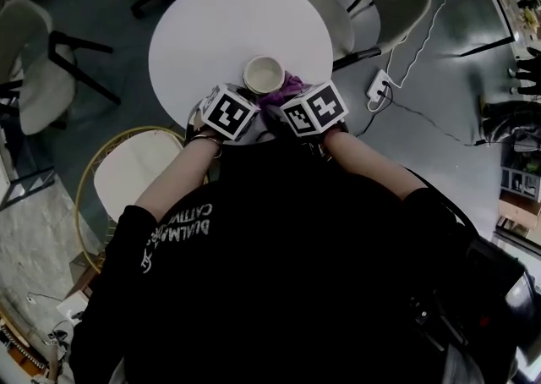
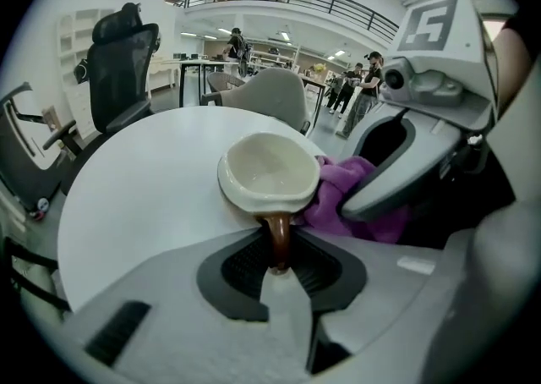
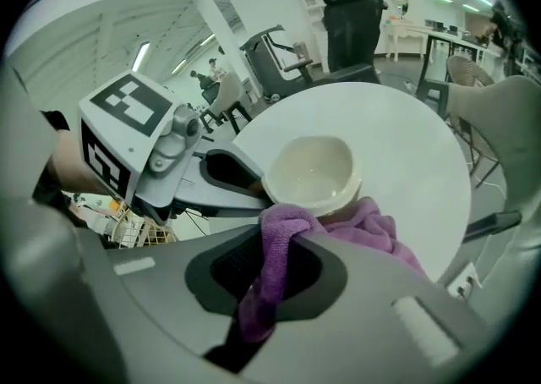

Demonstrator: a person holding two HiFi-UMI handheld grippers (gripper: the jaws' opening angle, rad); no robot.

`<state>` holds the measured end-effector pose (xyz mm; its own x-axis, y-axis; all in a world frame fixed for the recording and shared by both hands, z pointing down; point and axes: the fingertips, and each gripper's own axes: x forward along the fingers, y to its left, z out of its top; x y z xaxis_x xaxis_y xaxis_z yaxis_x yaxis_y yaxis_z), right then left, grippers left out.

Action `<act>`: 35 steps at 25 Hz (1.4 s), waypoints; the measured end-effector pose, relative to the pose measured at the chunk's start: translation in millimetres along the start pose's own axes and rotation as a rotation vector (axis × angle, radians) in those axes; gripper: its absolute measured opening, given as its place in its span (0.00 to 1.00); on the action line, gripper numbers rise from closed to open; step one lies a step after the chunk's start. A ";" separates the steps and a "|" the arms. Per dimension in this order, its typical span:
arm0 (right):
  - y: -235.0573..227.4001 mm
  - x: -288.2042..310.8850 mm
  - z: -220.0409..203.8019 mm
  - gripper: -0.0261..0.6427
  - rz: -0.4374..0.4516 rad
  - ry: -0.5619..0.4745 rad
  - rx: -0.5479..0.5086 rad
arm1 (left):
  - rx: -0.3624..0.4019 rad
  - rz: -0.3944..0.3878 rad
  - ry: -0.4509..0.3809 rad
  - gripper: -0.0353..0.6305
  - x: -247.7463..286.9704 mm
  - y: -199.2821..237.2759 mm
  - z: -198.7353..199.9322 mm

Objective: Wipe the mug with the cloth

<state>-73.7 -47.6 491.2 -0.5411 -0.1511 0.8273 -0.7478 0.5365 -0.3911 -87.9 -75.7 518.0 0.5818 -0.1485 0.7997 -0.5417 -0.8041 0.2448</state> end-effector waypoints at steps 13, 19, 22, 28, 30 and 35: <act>-44.9 -20.9 -7.9 0.09 -0.072 -0.100 0.147 | 0.007 0.084 -0.067 0.16 -3.6 7.1 -2.7; -69.6 -30.3 -18.9 0.09 -0.095 -0.140 0.254 | -0.037 0.107 -0.120 0.18 -13.6 7.9 0.8; -79.0 -33.2 -24.3 0.09 -0.097 -0.156 0.305 | -0.056 0.146 -0.151 0.27 -19.1 13.0 1.4; -91.7 -50.4 -30.2 0.09 -0.091 -0.224 0.338 | -0.112 0.187 -0.184 0.31 -33.8 18.2 -4.5; -99.5 -58.5 -32.4 0.09 -0.098 -0.264 0.365 | -0.143 0.210 -0.189 0.31 -40.6 18.1 -6.7; -115.3 -97.7 -31.7 0.09 -0.130 -0.390 0.351 | -0.226 0.245 -0.240 0.26 -64.2 3.6 -1.4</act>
<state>77.6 -68.4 468.2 -0.4881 -0.5306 0.6930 -0.8657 0.1929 -0.4620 -128.1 -68.2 468.3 0.5293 -0.4717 0.7052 -0.7860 -0.5856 0.1982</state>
